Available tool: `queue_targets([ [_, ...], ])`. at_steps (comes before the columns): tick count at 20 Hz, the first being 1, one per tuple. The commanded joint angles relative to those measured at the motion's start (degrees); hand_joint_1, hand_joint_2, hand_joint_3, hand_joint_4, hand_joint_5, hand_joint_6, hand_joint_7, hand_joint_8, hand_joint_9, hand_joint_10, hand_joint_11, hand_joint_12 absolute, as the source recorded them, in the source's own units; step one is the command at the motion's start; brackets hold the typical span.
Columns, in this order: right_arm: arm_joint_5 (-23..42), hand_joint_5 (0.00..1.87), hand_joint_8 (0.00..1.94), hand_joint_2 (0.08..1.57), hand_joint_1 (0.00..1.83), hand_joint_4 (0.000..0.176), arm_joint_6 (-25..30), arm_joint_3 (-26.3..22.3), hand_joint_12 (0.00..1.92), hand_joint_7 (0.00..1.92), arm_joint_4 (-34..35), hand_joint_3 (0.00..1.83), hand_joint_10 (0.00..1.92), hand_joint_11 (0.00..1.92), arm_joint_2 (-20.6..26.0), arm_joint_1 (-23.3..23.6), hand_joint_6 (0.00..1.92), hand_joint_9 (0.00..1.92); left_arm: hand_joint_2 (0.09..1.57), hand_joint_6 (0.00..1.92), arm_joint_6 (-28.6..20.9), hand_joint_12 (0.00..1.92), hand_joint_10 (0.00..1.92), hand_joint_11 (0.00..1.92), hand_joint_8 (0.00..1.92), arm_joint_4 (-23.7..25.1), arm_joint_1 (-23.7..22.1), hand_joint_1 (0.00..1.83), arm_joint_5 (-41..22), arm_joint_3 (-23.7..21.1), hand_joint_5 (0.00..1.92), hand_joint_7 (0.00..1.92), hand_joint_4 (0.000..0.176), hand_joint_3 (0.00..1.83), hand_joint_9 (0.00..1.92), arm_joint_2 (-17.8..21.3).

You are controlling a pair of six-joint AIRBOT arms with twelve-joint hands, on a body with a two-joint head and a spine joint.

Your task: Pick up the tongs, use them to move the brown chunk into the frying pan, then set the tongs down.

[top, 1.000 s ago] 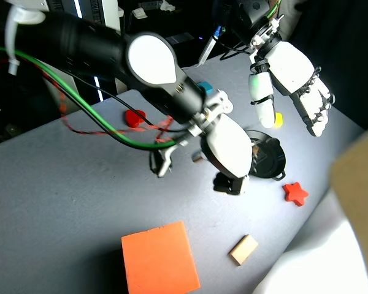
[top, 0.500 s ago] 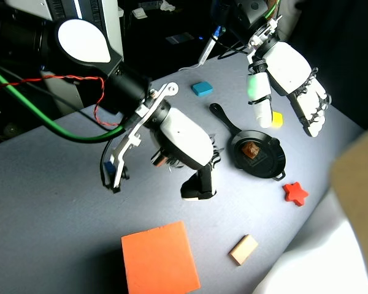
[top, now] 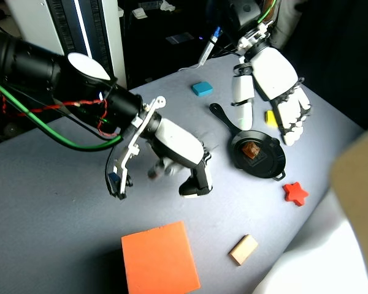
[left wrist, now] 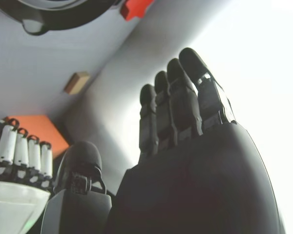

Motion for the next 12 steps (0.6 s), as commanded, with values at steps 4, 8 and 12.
queue_targets([
  [4,-3.5,0.40,0.58,1.40,0.36,0.000,0.6,0.3,1.71,0.60,-3.3,0.00,1.01,0.20,0.1,-0.1,0.66,0.49,1.27,0.00,-0.2,0.66,0.00,0.00,0.00,5.5,-0.8,0.00,0.1,-0.5,0.14,0.20,0.000,0.00,0.20,0.2],
  [8,-3.4,0.26,0.18,1.28,0.37,0.000,0.2,-0.4,1.51,0.50,-3.3,0.00,0.60,0.00,0.8,-0.6,0.47,0.33,1.26,0.00,-0.1,0.74,0.01,0.00,0.00,5.4,-1.7,0.00,1.0,-0.6,0.14,0.22,0.000,0.00,0.22,0.0],
  [12,-3.2,0.14,0.00,1.16,0.22,0.000,-0.2,-1.4,1.14,0.29,-3.3,0.00,0.31,0.00,2.0,-1.1,0.13,0.18,1.27,0.01,-0.1,0.74,0.01,0.00,0.00,3.7,-2.0,0.00,-2.9,-2.4,0.17,0.25,0.000,0.00,0.23,0.0],
])
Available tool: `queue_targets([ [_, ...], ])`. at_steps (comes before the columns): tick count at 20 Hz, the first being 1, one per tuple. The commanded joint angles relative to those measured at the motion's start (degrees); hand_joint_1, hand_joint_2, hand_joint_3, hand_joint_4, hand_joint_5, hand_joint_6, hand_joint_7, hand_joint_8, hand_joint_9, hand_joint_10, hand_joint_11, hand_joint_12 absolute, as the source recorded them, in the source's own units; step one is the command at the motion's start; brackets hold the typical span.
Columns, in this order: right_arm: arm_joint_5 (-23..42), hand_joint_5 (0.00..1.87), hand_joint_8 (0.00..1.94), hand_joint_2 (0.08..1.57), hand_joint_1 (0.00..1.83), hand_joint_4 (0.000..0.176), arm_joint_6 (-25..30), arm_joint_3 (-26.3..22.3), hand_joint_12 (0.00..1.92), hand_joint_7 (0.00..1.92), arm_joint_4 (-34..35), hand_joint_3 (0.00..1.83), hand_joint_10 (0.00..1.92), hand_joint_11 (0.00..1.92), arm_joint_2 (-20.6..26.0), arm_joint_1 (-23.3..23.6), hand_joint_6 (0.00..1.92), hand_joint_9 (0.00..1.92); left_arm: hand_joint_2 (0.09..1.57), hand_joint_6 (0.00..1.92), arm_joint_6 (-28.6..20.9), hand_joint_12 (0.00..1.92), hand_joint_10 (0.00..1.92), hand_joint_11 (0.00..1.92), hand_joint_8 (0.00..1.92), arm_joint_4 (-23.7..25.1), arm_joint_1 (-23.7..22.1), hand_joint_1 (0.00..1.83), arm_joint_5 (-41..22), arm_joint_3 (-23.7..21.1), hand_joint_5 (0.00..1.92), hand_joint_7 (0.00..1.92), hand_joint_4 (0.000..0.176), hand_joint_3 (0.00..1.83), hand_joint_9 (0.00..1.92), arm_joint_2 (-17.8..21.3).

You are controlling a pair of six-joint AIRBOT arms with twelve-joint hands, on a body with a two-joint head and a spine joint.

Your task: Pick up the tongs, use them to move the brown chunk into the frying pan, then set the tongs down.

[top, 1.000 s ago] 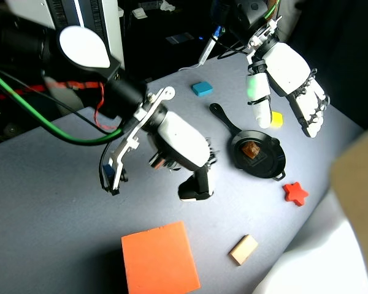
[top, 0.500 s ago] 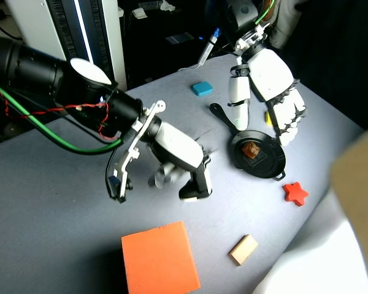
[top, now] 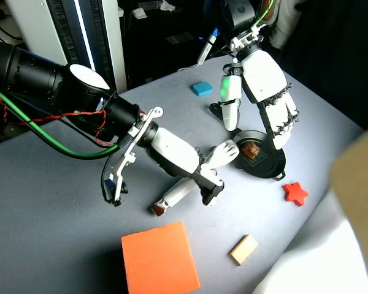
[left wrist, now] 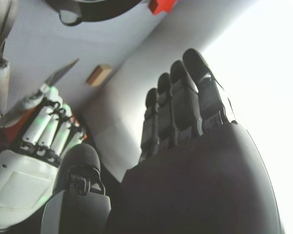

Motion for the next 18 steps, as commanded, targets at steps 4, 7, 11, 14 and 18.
queue_targets([
  [4,-2.3,0.08,0.00,1.12,0.13,0.000,-0.7,-2.9,0.87,0.19,-2.9,0.00,0.22,0.00,2.3,0.4,0.06,0.11,1.28,0.00,-0.1,0.66,0.00,0.00,0.00,4.7,-0.4,0.00,-3.8,-1.4,0.17,0.21,0.000,0.00,0.20,0.3],
  [7,-2.3,0.05,0.00,1.09,0.16,0.000,-0.7,-3.9,0.54,0.13,-2.9,0.00,0.16,0.00,3.4,0.8,0.03,0.06,1.27,0.00,0.5,0.69,0.00,0.00,0.00,5.0,-0.6,0.00,-3.3,-2.1,0.14,0.21,0.000,0.00,0.21,0.2],
  [11,-2.2,0.32,0.09,1.09,0.19,0.000,-3.7,-4.4,1.20,0.45,3.1,0.00,0.27,0.00,5.1,2.9,0.13,0.34,1.28,0.01,1.4,0.68,0.01,0.00,0.01,6.7,-0.4,0.00,-1.4,-1.7,0.17,0.23,0.000,0.00,0.21,0.3],
  [14,-2.2,0.63,0.21,1.15,0.17,0.000,-6.3,-6.3,1.63,0.78,8.1,0.01,0.79,0.05,7.7,4.7,0.33,0.51,1.28,0.05,1.2,1.05,0.05,0.00,0.03,8.7,-0.6,0.00,0.1,-1.1,0.36,0.40,0.000,0.00,0.38,0.3],
  [18,-2.1,0.93,1.04,1.27,0.17,0.000,-14.4,-12.8,1.91,0.94,20.0,0.01,1.35,0.44,13.5,7.9,0.86,0.72,1.34,0.13,1.2,1.53,0.73,0.11,0.27,9.7,-0.6,0.11,1.3,-1.5,0.73,0.75,0.000,0.00,0.51,0.2],
])
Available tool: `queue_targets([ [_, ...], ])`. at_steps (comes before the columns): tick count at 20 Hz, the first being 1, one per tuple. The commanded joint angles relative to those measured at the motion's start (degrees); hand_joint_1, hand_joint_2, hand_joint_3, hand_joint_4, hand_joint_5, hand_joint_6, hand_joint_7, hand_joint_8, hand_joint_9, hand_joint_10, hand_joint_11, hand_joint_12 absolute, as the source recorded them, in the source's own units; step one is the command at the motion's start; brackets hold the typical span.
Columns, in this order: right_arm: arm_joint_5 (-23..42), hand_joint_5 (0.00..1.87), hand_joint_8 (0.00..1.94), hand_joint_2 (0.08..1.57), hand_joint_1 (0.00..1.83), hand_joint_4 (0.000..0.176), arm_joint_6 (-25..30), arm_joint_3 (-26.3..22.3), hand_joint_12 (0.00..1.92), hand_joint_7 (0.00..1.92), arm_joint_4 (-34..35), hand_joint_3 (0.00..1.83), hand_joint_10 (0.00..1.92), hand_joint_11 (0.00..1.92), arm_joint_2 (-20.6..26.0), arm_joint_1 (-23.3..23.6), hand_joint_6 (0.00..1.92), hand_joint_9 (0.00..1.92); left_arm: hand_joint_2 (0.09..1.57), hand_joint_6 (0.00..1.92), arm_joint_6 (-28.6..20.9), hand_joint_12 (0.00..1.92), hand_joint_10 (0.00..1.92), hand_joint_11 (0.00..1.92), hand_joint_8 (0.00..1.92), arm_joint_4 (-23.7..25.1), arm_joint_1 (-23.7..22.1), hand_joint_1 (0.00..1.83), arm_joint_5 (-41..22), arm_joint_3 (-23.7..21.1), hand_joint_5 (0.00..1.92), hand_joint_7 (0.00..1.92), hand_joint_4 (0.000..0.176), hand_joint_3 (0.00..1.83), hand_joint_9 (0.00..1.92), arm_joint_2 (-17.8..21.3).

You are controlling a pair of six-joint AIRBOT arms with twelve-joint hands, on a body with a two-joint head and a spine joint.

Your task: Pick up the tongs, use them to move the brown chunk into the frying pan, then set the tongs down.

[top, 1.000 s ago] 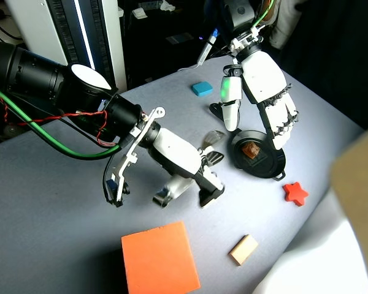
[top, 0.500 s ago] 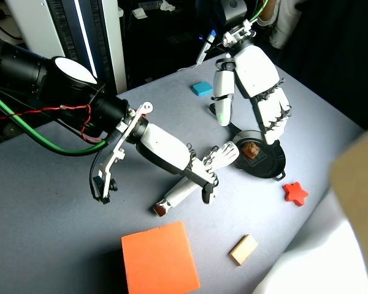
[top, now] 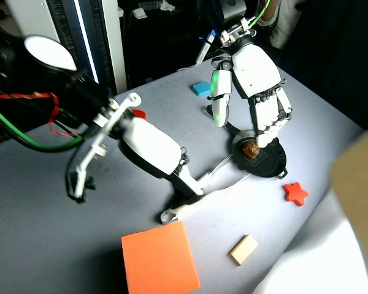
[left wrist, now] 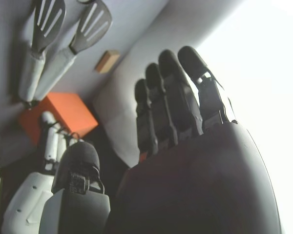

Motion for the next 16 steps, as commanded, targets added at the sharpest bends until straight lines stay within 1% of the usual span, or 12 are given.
queue_targets([
  [1,-1.1,0.93,1.08,1.31,0.19,0.000,-2.6,-0.8,1.92,0.96,1.0,0.01,1.38,0.48,0.9,1.3,0.97,0.75,1.33,0.23,0.1,1.57,1.06,0.21,0.74,5.3,-0.5,0.22,-1.9,-0.3,0.80,0.69,0.000,0.00,0.52,0.3],
  [2,-1.5,0.93,1.14,1.33,0.22,0.000,-6.7,-2.1,1.92,0.99,7.5,0.01,1.49,0.54,2.1,3.0,1.10,0.81,1.32,0.38,0.1,1.60,1.21,0.27,0.99,5.4,-0.4,0.24,-1.9,-0.6,0.81,0.67,0.000,0.00,0.54,0.3],
  [4,-2.3,0.97,1.37,1.35,0.25,0.000,-14.5,-3.8,1.92,1.12,19.5,0.01,1.74,0.84,4.0,6.3,1.32,1.02,1.32,0.65,0.1,1.67,1.42,0.34,1.30,5.4,-0.4,0.29,-1.9,-1.2,0.77,0.65,0.000,0.00,0.55,0.3],
  [5,-3.3,1.00,1.43,1.37,0.25,0.000,-18.9,-4.8,1.92,1.19,25.9,0.01,1.76,0.96,5.0,8.0,1.45,1.12,1.32,0.80,0.1,1.71,1.45,0.43,1.27,5.4,-0.4,0.29,-1.9,-1.3,0.75,0.72,0.000,0.00,0.64,0.3],
  [7,-6.1,1.07,1.49,1.41,0.26,0.000,-26.2,-7.1,1.92,1.26,36.0,0.02,1.81,1.13,6.9,11.3,1.61,1.19,1.31,1.15,0.1,1.79,1.56,0.56,1.40,5.4,-0.4,0.37,-1.9,-1.3,0.73,0.80,0.000,0.00,0.75,0.3],
  [9,-8.6,1.11,1.58,1.43,0.49,0.000,-29.3,-8.9,1.92,1.31,41.8,0.02,1.88,1.26,8.3,13.0,1.70,1.26,1.36,1.31,0.1,1.78,1.58,0.66,1.41,5.7,-0.3,0.32,-1.9,-1.2,0.83,0.93,0.000,0.01,0.85,0.3],
  [10,-9.4,1.19,1.70,1.46,0.58,0.000,-29.8,-10.2,1.92,1.36,42.8,0.02,1.91,1.36,9.4,13.3,1.78,1.34,1.40,1.39,0.1,1.78,1.60,0.78,1.43,5.7,-0.3,0.40,-1.9,-1.2,0.95,1.04,0.000,0.01,0.96,0.3],
  [11,-9.7,1.23,1.75,1.46,0.62,0.137,-30.1,-11.3,1.92,1.37,42.8,0.02,1.92,1.39,10.5,13.2,1.81,1.37,1.42,1.48,0.1,1.83,1.65,0.84,1.49,5.8,-0.3,0.44,-1.9,-1.2,0.98,1.08,0.000,0.01,1.00,0.3],
  [12,-10.1,1.24,1.76,1.47,0.62,0.168,-30.1,-12.7,1.92,1.35,42.8,0.02,1.92,1.38,12.0,12.8,1.82,1.35,1.44,1.54,0.1,1.87,1.70,0.87,1.54,5.8,-0.3,0.45,-1.9,-1.3,0.99,1.09,0.000,0.01,1.03,0.3],
  [13,-9.9,1.23,1.79,1.47,0.63,0.174,-30.0,-14.0,1.92,1.33,42.9,0.02,1.92,1.37,13.7,12.1,1.85,1.34,1.45,1.58,0.1,1.91,1.75,0.89,1.60,5.8,-0.3,0.48,-1.9,-1.3,0.99,1.09,0.000,0.01,1.03,0.3],
  [14,-7.5,1.22,1.80,1.47,0.63,0.176,-33.5,-15.3,1.92,1.33,43.0,0.02,1.92,1.37,15.7,11.6,1.85,1.34,1.45,1.59,0.1,1.92,1.76,0.90,1.61,5.8,-0.4,0.48,-1.9,-1.3,0.99,1.09,0.000,0.01,1.03,0.3],
  [16,-6.8,1.21,1.82,1.48,0.62,0.176,-33.6,-15.3,1.92,1.33,43.0,0.02,1.92,1.38,17.0,12.0,1.89,1.35,1.46,1.59,0.1,1.92,1.82,0.92,1.66,5.8,-0.4,0.47,-1.9,-1.3,0.98,1.06,0.000,0.01,1.01,0.3],
])
